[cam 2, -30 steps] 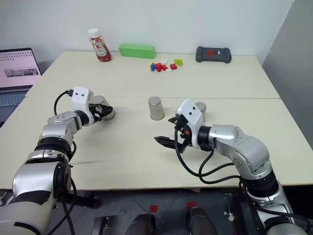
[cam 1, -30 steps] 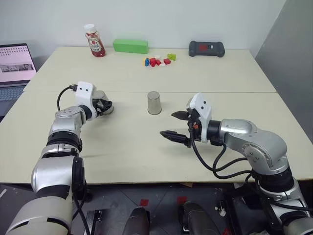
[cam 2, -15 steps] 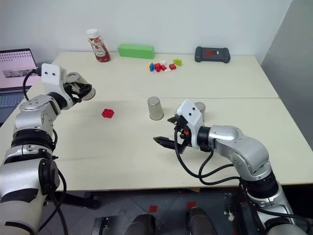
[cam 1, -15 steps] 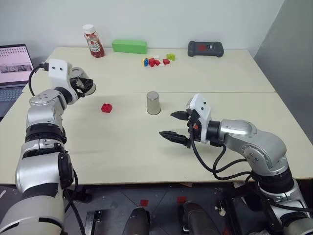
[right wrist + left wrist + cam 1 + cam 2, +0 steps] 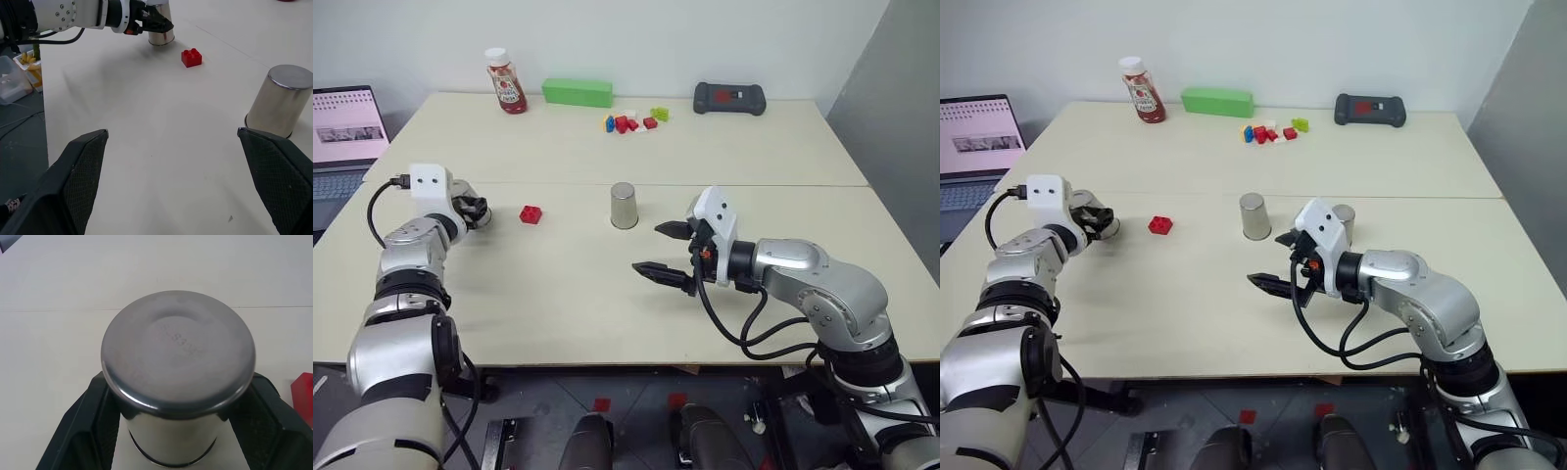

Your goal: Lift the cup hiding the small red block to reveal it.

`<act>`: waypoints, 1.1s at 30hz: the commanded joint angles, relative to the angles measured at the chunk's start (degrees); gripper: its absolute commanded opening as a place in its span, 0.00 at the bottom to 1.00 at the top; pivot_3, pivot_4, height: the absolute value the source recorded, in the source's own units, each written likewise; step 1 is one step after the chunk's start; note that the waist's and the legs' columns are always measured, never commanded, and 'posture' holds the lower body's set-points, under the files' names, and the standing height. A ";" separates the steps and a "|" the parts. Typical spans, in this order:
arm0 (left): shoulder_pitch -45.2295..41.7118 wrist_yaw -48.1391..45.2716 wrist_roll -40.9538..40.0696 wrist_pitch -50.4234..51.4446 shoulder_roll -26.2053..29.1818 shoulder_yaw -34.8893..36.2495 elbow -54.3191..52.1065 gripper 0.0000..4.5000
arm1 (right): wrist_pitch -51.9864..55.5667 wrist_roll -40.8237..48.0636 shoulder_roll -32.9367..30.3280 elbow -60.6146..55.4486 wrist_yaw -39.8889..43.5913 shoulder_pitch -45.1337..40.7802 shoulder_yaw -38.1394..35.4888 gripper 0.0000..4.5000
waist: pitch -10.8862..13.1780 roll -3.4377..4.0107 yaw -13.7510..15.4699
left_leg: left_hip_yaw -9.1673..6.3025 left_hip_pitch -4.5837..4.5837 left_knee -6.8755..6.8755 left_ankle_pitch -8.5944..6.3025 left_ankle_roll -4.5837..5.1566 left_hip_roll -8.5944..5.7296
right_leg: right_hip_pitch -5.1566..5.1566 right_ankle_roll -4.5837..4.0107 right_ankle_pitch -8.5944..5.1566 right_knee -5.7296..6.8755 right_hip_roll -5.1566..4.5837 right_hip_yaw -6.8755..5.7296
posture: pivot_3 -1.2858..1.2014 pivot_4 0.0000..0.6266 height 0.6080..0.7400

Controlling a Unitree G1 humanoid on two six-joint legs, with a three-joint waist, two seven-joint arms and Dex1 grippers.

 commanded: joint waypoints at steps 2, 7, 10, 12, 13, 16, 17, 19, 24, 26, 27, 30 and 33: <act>-1.24 0.48 -0.57 -0.35 0.27 1.04 0.05 0.86 | -0.37 0.35 -0.45 -2.59 0.30 -0.48 -1.15 1.00 | 0.00 0.00 0.00 | 0.00 0.00 -0.01 0.00 0.00 0.00 | 0.00 0.00 0.00 0.00 0.00 0.00 | 0.52 0.24 1.00; -0.93 -0.45 -1.15 0.25 0.44 1.61 -0.20 0.98 | -0.10 0.45 -0.56 -2.82 0.15 -0.26 -1.21 1.00 | 0.00 0.00 0.00 | 0.00 0.00 0.00 0.00 0.00 0.00 | 0.00 -0.01 0.01 0.00 0.00 0.00 | 0.52 0.24 1.00; -1.00 0.23 -1.05 -0.26 0.64 1.84 -0.48 0.98 | -0.13 0.40 -0.61 -2.78 0.22 -0.30 -1.21 1.00 | 0.00 0.00 0.00 | 0.00 0.00 0.00 0.00 0.00 0.00 | 0.00 -0.01 0.01 0.01 0.00 0.00 | 0.52 0.24 1.00; -1.45 0.35 -1.05 -1.39 0.69 2.09 -1.37 0.98 | -0.24 0.33 -0.58 -2.72 0.22 -0.36 -1.23 1.00 | 0.00 0.00 0.00 | 0.00 0.00 0.00 0.00 0.00 0.00 | 0.00 -0.01 0.01 0.02 0.00 0.00 | 0.52 0.24 1.00; -1.69 0.29 -1.00 -2.17 0.70 2.13 -2.00 0.98 | -0.35 0.29 -0.53 -2.66 0.20 -0.40 -1.26 1.00 | 0.00 -0.01 0.00 | 0.00 0.00 0.00 0.00 0.00 0.00 | 0.00 -0.01 0.01 0.02 0.00 0.00 | 0.52 0.24 1.00; -2.37 -0.19 -0.79 -4.49 0.97 2.10 -4.15 0.98 | -0.78 0.20 -0.20 -2.52 0.08 -0.48 -1.35 1.00 | -0.01 -0.01 0.00 | 0.00 0.00 0.01 0.00 -0.01 0.00 | 0.00 -0.01 0.01 0.02 0.00 0.00 | 0.52 0.24 1.00; -2.63 -0.27 -0.71 -5.33 1.16 2.06 -5.06 0.98 | -1.01 0.14 -0.03 -2.46 0.01 -0.48 -1.38 1.00 | -0.01 -0.01 0.01 | -0.01 0.00 0.01 0.00 -0.01 0.00 | 0.00 -0.01 0.01 0.02 0.00 0.00 | 0.52 0.24 1.00; -3.17 -0.23 -0.75 -6.68 1.58 2.17 -6.88 0.98 | -1.65 0.02 0.48 -2.33 -0.21 -0.39 -1.52 1.00 | -0.01 -0.01 0.02 | -0.01 0.00 0.01 0.00 -0.01 0.00 | 0.00 -0.01 0.01 0.02 0.00 0.00 | 0.52 0.24 1.00; -2.34 -6.50 -1.07 -5.37 2.75 0.69 -14.86 0.98 | -5.64 -1.57 1.70 -2.08 -0.51 -0.02 -1.66 1.00 | -0.01 -0.01 0.00 | 0.00 0.00 0.00 0.01 -0.01 0.00 | 0.00 -0.02 0.01 0.02 0.00 0.01 | 0.52 0.24 1.00; 1.63 -11.91 -0.76 -2.15 4.84 -1.26 -23.61 0.98 | -9.69 -2.97 1.85 -1.70 0.25 0.74 -1.96 1.00 | -0.01 -0.01 -0.07 | 0.00 0.00 0.00 0.01 -0.01 0.00 | 0.00 -0.02 0.01 0.02 0.00 0.01 | 0.52 0.24 1.00; 5.62 -15.91 -1.84 0.78 6.70 -1.72 -30.40 0.98 | -11.41 -3.31 1.38 -1.61 1.23 1.29 -2.29 1.00 | -0.01 -0.01 -0.14 | 0.01 0.01 -0.01 0.01 -0.02 0.00 | 0.00 -0.02 0.01 0.02 0.00 0.03 | 0.52 0.24 1.00; 15.54 -22.08 -4.65 7.50 10.57 -0.85 -45.60 0.98 | -13.41 -2.64 -0.12 -1.50 3.81 2.40 -3.55 1.00 | -0.01 0.00 -1.13 | 0.09 0.08 -0.04 0.01 -0.02 0.01 | 0.02 -0.02 0.01 0.05 -0.03 0.13 | 0.52 0.24 1.00; 23.85 -24.16 -7.71 14.56 13.43 2.10 -57.52 0.98 | -13.57 -1.05 -1.64 -1.45 5.96 3.27 -5.28 1.00 | -0.01 0.00 -1.26 | 0.05 0.07 -0.04 0.01 -0.02 0.05 | 0.00 -0.02 0.01 0.04 -0.04 0.10 | 0.52 0.24 1.00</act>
